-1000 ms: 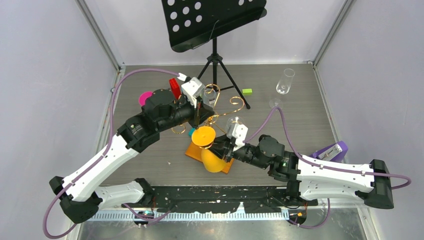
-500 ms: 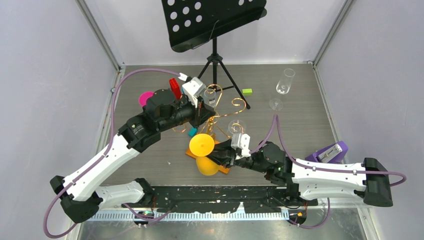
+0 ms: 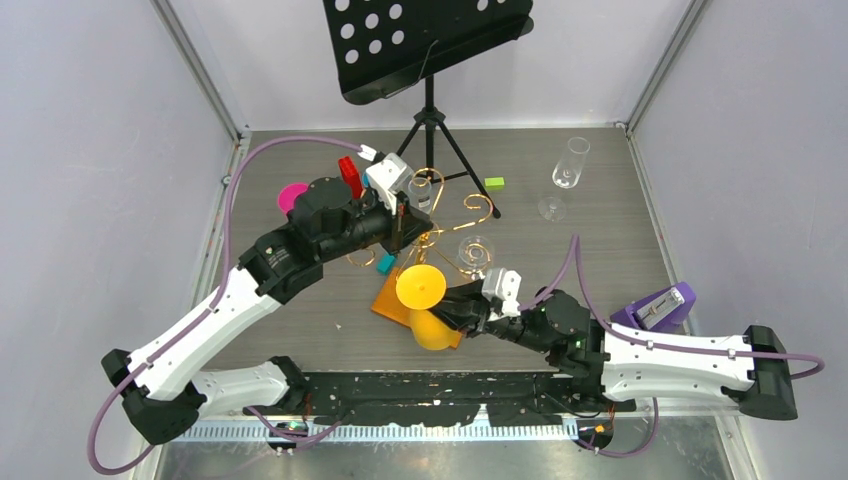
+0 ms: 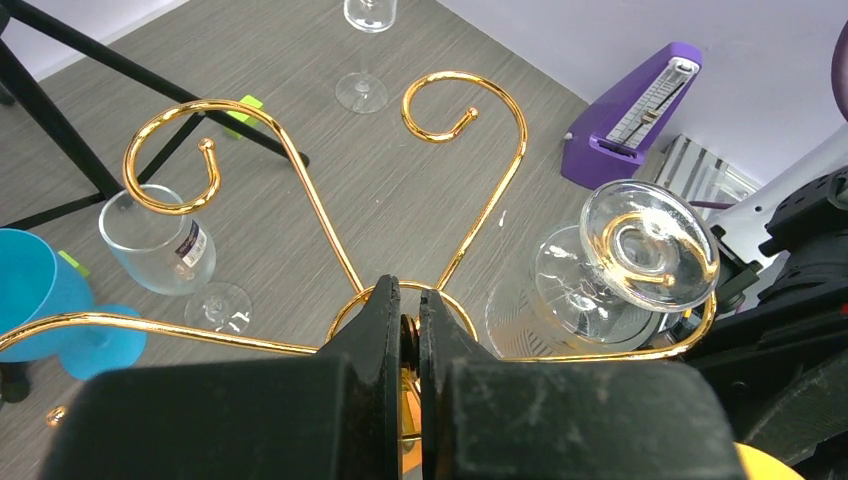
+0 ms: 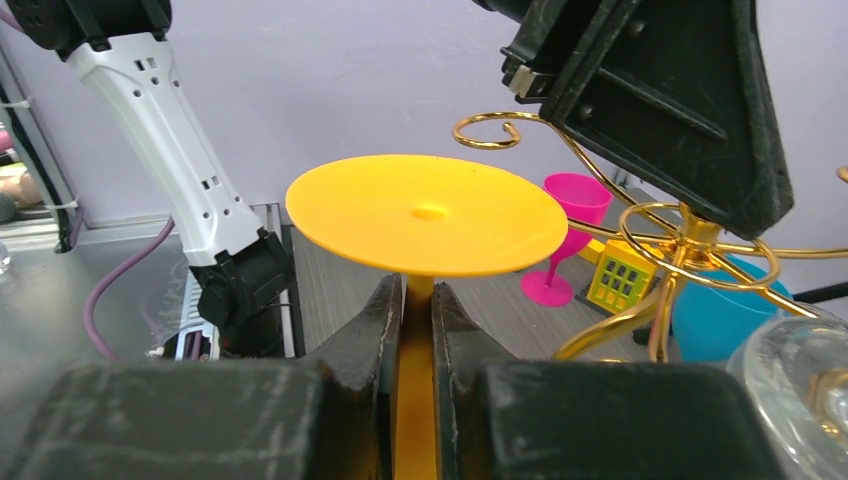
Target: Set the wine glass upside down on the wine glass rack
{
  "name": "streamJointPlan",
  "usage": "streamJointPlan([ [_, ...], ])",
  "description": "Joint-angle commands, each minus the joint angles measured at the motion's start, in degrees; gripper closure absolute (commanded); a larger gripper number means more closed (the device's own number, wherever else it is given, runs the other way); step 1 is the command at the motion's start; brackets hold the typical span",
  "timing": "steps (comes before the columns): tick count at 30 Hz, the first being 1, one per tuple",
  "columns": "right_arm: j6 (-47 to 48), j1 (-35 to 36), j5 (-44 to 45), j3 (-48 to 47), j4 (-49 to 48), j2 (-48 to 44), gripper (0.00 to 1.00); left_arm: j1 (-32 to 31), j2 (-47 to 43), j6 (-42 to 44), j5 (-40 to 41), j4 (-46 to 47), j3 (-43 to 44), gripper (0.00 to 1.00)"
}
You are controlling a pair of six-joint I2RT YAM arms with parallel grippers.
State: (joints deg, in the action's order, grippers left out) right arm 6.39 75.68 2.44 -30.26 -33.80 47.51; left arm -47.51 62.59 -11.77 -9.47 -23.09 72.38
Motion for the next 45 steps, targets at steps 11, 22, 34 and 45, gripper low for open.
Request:
streamJointPlan([
  [11,0.69,1.4,7.0,-4.03,7.38,1.79,0.64,0.57,1.53,1.06,1.1,2.1,0.89,1.0],
  [22,1.02,1.4,4.53,-2.07,7.91,-4.72,0.35,0.57,0.83,1.31,1.03,2.59,0.62,0.91],
  [34,2.55,1.41,-1.34,-3.53,21.4,-13.52,0.25,0.57,-0.13,1.53,1.02,2.82,0.31,0.79],
  [45,6.31,1.4,-0.61,-6.05,28.43,-22.4,0.24,0.57,-2.01,1.5,0.97,3.94,0.08,0.61],
])
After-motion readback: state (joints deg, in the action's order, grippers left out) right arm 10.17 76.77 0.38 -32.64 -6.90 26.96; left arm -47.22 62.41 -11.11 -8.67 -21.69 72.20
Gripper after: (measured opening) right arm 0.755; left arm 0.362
